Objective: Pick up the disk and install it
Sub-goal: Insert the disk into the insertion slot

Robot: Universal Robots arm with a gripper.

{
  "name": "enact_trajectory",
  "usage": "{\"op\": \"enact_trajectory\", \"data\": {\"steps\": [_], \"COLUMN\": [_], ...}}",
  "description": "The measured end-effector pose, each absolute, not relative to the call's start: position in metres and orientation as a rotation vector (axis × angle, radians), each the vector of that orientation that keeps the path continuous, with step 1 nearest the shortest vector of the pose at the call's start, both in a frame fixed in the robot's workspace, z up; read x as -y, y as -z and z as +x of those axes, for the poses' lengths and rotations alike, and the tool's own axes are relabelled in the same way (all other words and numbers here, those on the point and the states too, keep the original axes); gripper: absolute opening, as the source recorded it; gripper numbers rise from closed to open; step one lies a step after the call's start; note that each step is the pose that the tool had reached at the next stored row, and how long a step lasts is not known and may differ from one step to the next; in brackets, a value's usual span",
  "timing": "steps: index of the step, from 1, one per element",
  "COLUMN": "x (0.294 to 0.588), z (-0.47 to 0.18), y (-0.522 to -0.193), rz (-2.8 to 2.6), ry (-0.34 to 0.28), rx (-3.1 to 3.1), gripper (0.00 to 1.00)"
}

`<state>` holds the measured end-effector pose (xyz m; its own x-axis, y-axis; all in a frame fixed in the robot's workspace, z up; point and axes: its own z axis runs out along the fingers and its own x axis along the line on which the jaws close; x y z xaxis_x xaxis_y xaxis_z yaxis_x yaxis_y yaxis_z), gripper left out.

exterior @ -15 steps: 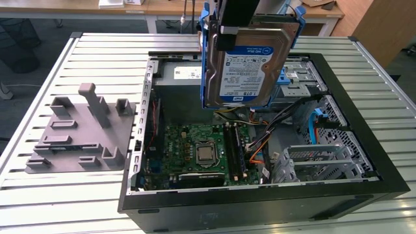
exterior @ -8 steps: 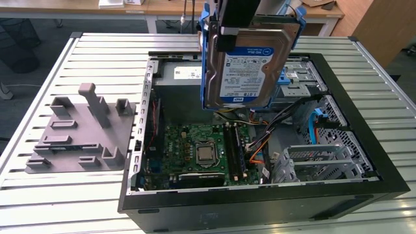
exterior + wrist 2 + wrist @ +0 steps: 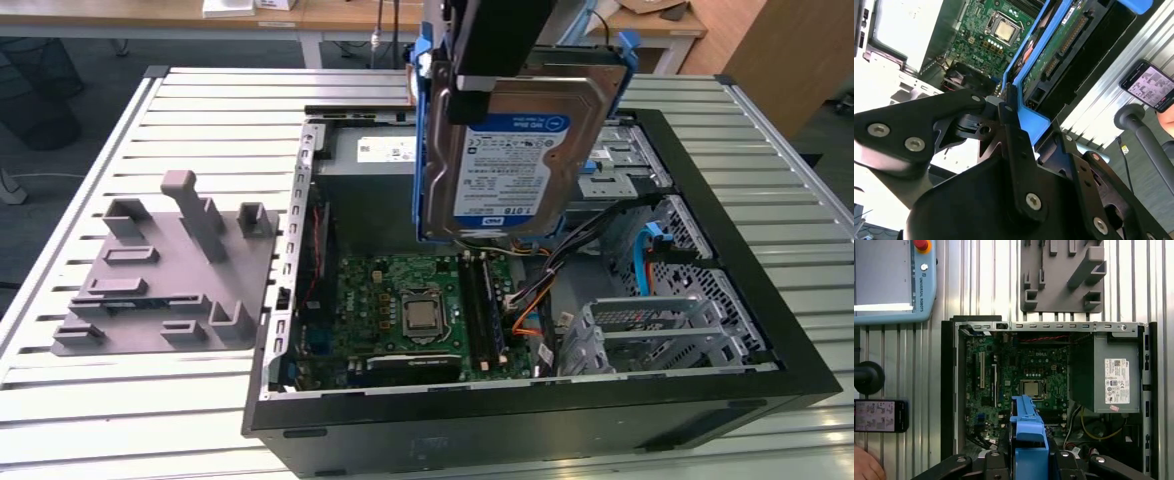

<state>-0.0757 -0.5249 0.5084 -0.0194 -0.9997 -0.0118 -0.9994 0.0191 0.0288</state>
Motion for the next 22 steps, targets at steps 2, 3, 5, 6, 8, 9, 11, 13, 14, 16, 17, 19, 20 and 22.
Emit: {"op": "enact_trajectory", "data": {"steps": [2, 3, 5, 6, 8, 9, 11, 13, 14, 16, 17, 19, 20, 22], "x": [0.527, 0.528, 0.529, 0.529, 0.531, 0.533, 0.537, 0.543, 0.546, 0.553, 0.555, 0.557, 0.557, 0.557], "z": [-0.074, -0.072, -0.067, -0.065, -0.062, -0.061, -0.061, -0.061, -0.061, -0.061, -0.06, -0.056, -0.052, -0.042], "y": [-0.508, -0.508, -0.508, -0.508, -0.508, -0.508, -0.508, -0.508, -0.507, -0.507, -0.507, -0.506, -0.505, -0.504], "rz": [2.191, 2.191, 2.191, 2.191, 2.191, 2.191, 2.191, 2.191, 2.191, 2.191, 2.191, 2.191, 2.191, 2.191], "ry": [0.045, 0.046, 0.047, 0.047, 0.047, 0.047, 0.047, 0.047, 0.047, 0.047, 0.047, 0.047, 0.047, 0.047], "rx": [2.234, 2.234, 2.233, 2.233, 2.233, 2.233, 2.233, 2.233, 2.233, 2.233, 2.233, 2.233, 2.233, 2.233], "gripper": [0.36, 0.36, 0.36, 0.36, 0.36, 0.36, 0.36, 0.36, 0.36, 0.36, 0.36, 0.36, 0.36, 0.36]}}
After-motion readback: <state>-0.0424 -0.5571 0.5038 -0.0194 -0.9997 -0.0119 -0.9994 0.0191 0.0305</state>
